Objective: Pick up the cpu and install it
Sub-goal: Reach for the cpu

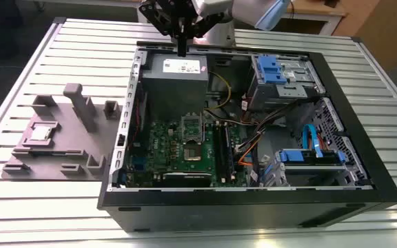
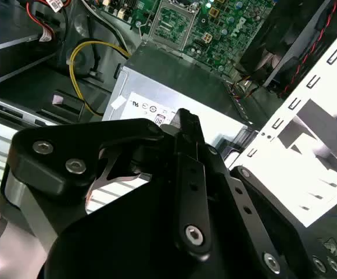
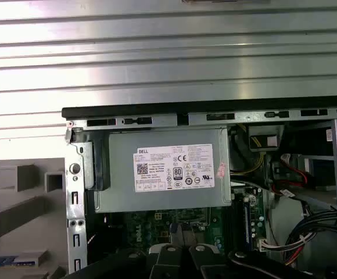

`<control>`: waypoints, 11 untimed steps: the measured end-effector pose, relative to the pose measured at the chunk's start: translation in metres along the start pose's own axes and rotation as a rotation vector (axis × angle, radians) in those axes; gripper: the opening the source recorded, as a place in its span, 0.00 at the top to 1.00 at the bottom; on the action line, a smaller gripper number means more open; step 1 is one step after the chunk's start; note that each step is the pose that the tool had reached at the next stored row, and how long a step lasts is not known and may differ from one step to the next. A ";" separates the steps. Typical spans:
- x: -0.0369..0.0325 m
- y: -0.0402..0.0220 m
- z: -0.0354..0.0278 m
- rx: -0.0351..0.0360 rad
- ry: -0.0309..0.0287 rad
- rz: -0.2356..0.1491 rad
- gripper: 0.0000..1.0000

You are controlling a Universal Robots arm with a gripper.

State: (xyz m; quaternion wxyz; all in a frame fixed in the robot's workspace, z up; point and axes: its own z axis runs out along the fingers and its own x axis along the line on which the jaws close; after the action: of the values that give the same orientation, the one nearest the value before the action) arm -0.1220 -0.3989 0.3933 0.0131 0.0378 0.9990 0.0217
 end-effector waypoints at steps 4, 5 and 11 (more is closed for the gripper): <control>0.0003 0.0000 0.0000 0.0000 0.0000 0.000 0.90; 0.0005 0.0000 0.0000 0.0000 0.0000 0.000 0.90; 0.0041 -0.0003 -0.0001 -0.0001 0.0000 0.000 0.90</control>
State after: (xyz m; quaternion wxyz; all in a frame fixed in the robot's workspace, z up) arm -0.1261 -0.3989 0.3933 0.0131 0.0379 0.9990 0.0217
